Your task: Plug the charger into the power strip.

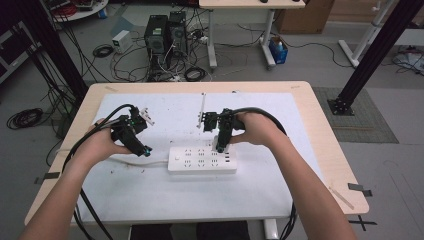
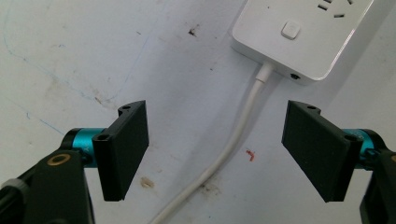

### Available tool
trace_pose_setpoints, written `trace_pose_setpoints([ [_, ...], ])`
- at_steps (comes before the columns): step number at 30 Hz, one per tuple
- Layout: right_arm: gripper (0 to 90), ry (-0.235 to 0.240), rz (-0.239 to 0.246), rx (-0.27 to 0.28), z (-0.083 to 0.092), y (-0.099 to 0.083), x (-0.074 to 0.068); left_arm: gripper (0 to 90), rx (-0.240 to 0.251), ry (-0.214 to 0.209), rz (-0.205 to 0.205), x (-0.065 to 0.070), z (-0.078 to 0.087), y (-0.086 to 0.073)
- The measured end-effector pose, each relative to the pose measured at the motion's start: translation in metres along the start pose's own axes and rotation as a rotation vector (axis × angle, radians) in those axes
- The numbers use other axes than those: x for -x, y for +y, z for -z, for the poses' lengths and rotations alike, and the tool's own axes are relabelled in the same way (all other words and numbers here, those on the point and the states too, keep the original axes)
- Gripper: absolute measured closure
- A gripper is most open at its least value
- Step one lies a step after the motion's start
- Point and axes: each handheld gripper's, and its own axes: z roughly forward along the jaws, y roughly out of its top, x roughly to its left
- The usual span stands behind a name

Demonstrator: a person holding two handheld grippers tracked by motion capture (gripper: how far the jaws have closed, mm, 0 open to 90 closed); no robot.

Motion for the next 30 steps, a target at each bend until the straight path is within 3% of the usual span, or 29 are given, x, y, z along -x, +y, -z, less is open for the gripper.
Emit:
trace_pose_setpoints([
  [10,62.2,-0.002,0.111,-0.040,-0.029,0.020,0.002,23.1,0.014,0.001,0.024,0.001,0.000,-0.008],
  [15,62.3,0.004,0.119,-0.068,-0.036,0.021,0.004,23.1,0.007,0.000,0.016,0.001,0.001,-0.011],
  [23,62.6,0.001,0.175,-0.064,-0.042,0.022,0.008,23.1,0.008,-0.006,0.022,0.004,-0.002,-0.011],
  [24,62.8,0.006,0.157,-0.072,-0.042,0.022,0.008,23.0,0.005,-0.005,0.016,0.004,-0.003,-0.011],
  [27,63.0,0.001,0.167,-0.105,-0.050,0.024,0.006,23.1,0.008,-0.010,0.014,0.006,-0.004,-0.010],
  [30,63.2,0.012,0.158,-0.088,-0.050,0.021,0.009,23.1,0.007,-0.017,0.012,0.007,-0.006,-0.011],
])
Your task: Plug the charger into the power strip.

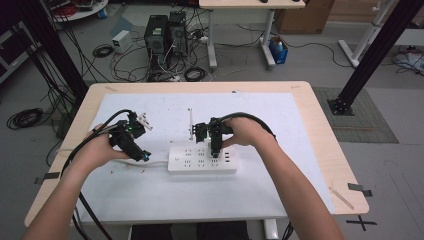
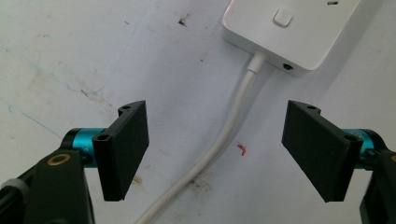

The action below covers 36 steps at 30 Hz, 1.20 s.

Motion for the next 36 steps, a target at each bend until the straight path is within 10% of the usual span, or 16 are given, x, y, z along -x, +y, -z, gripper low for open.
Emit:
trace_pose_setpoints([
  [15,62.5,-0.022,0.024,0.019,-0.006,0.001,-0.002,23.0,0.004,-0.009,-0.014,0.002,-0.002,0.007],
  [18,42.3,0.000,-0.056,0.045,-0.006,-0.005,0.003,23.1,0.020,-0.007,0.005,-0.001,0.000,0.005],
  [21,30.5,0.027,-0.261,0.126,0.013,-0.022,0.009,23.0,0.027,-0.003,0.012,-0.004,0.004,0.003],
  [24,22.2,-0.038,-0.421,0.165,0.038,-0.051,0.009,23.1,0.017,0.013,0.018,-0.010,0.005,0.001],
  [32,22.0,-0.159,-1.043,0.271,0.074,-0.156,-0.002,23.0,0.034,0.006,0.037,-0.018,0.003,0.006],
  [36,22.0,-0.164,-1.162,0.279,0.076,-0.191,-0.008,23.0,0.030,0.011,0.031,-0.021,0.004,0.012],
])
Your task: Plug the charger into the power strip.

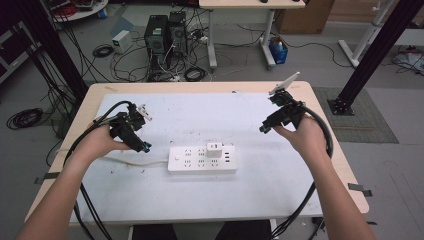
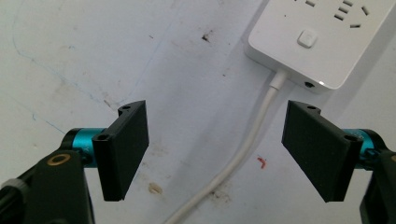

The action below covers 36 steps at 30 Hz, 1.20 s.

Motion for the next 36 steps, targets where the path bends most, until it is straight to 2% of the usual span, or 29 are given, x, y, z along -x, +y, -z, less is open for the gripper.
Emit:
trace_pose_setpoints([
  [5,22.0,-0.005,-0.013,0.002,0.003,-0.013,0.013,23.0,-0.015,0.007,-0.017,-0.002,0.004,0.006],
  [12,22.0,-0.005,-0.045,-0.005,0.004,-0.016,0.022,23.0,-0.010,0.019,-0.014,-0.001,0.009,0.008],
  [17,22.0,0.007,-0.044,-0.002,0.004,-0.015,0.021,23.0,-0.010,0.021,-0.014,0.001,0.010,0.009],
  [18,22.0,0.006,-0.042,-0.003,0.004,-0.014,0.021,23.0,-0.016,0.020,-0.026,0.001,0.010,0.009],
  [23,21.9,-0.002,-0.032,-0.007,0.003,-0.014,0.018,23.0,-0.006,0.020,-0.018,0.002,0.010,0.009],
  [25,22.0,-0.007,-0.023,-0.008,0.003,-0.014,0.017,23.0,-0.019,0.019,-0.035,0.002,0.010,0.009],
  [36,21.9,-0.021,-0.006,-0.021,-0.001,-0.015,0.015,23.0,-0.020,0.011,-0.045,0.004,0.007,0.010],
])
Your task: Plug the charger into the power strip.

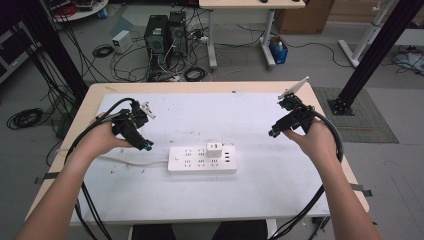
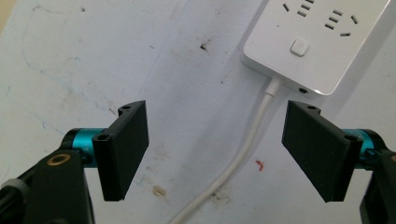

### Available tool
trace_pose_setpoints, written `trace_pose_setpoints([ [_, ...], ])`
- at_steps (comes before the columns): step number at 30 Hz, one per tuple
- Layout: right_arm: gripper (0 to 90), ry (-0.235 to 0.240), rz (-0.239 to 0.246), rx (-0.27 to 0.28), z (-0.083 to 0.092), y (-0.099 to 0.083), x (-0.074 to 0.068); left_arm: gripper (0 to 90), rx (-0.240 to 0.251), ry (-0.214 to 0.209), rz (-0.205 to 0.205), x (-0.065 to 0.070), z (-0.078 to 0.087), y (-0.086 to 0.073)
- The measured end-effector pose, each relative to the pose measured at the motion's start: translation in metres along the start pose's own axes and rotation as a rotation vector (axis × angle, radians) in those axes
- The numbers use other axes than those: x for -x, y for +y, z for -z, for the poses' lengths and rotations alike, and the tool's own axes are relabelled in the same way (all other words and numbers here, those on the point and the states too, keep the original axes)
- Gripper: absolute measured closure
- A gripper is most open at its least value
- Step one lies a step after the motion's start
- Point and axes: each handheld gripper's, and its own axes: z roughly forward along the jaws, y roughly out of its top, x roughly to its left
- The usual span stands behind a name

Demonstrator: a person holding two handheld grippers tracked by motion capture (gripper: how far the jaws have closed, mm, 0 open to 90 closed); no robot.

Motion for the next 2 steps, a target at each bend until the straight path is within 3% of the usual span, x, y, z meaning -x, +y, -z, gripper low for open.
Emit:
trace_pose_setpoints([
  [2,21.9,-0.004,0.004,0.003,-0.0005,0.0012,-0.0009,23.0,0.008,0.000,0.005,-0.0001,0.0016,-0.0014],
])
